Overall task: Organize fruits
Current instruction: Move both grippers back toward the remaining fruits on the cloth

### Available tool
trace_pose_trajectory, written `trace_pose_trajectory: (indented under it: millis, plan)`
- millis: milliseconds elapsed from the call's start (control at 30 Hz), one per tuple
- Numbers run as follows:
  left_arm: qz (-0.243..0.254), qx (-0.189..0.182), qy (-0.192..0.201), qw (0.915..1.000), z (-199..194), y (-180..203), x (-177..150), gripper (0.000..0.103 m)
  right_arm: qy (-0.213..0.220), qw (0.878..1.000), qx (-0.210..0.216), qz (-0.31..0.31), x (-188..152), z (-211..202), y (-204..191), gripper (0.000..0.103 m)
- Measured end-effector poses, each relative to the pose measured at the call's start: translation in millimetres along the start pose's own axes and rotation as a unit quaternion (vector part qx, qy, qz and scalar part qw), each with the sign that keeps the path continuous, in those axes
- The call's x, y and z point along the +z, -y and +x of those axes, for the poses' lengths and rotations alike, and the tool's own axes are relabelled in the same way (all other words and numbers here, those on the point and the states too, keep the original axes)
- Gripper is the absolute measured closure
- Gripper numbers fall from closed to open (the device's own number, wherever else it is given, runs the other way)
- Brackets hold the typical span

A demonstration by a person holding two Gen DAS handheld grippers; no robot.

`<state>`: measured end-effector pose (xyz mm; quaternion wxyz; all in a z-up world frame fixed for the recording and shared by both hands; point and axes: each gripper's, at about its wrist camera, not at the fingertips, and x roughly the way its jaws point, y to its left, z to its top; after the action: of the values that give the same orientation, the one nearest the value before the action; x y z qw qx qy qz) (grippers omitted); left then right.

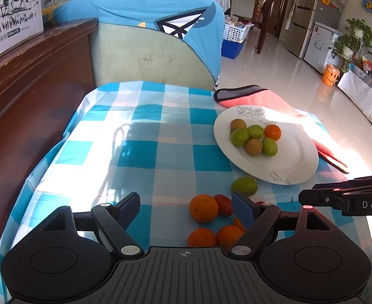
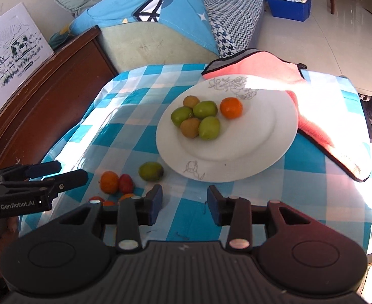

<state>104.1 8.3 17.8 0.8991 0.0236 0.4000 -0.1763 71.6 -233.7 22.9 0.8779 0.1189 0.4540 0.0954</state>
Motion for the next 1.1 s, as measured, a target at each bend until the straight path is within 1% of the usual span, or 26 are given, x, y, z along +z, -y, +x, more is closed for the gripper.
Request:
trace_pose_trajectory:
  millis: [133, 200, 267, 333, 433, 600, 800, 933, 1033, 1100]
  plan:
    - [0.004, 0.005, -0.007, 1.0, -0.9, -8.6, -7.1, 0.022, -0.013, 0.999, 0.024, -0.033, -10.5, 3.3, -15.3, 0.063]
    - [0.008, 0.0, -0.005, 1.0, -3.0, -12.6, -10.8, 0.022, -0.019, 0.998, 0.035, -0.046, -14.8, 5.3, -22.2, 0.063]
    - [0.024, -0.01, -0.002, 0.9997, -6.2, -14.5, -14.7, 0.022, -0.027, 0.997, 0.046, -0.06, -19.4, 7.4, -28.8, 0.063]
    - [0.046, -0.008, 0.002, 0.9989, -8.5, -14.1, -19.1, 0.022, -0.035, 0.995, 0.053, -0.073, -23.2, 9.4, -34.4, 0.063]
    - [0.079, -0.01, -0.003, 0.9968, -9.2, -11.0, -25.6, 0.022, -0.041, 0.993, 0.062, -0.088, -27.0, 11.6, -41.6, 0.063]
    - [0.138, -0.023, -0.01, 0.9901, -7.7, 1.6, -36.3, 0.022, -0.053, 0.992, 0.064, -0.1, -30.0, 19.8, -49.8, 0.063]
    - [0.21, -0.029, -0.009, 0.9773, -0.8, 18.3, -50.4, 0.023, -0.063, 0.988, 0.055, -0.127, -36.3, 28.2, -59.2, 0.063]
    - [0.231, -0.035, 0.004, 0.9723, 3.2, 22.9, -54.6, 0.023, -0.061, 0.986, 0.049, -0.145, -38.8, 30.6, -65.2, 0.066]
    - [0.233, -0.037, 0.005, 0.9718, 8.3, 22.5, -54.7, 0.025, -0.064, 0.985, 0.04, -0.156, -41.3, 32.7, -67.4, 0.071]
    - [0.23, -0.044, 0.006, 0.9722, 11.1, 21.6, -53.5, 0.027, -0.065, 0.984, 0.038, -0.16, -42.4, 33.1, -67.7, 0.077]
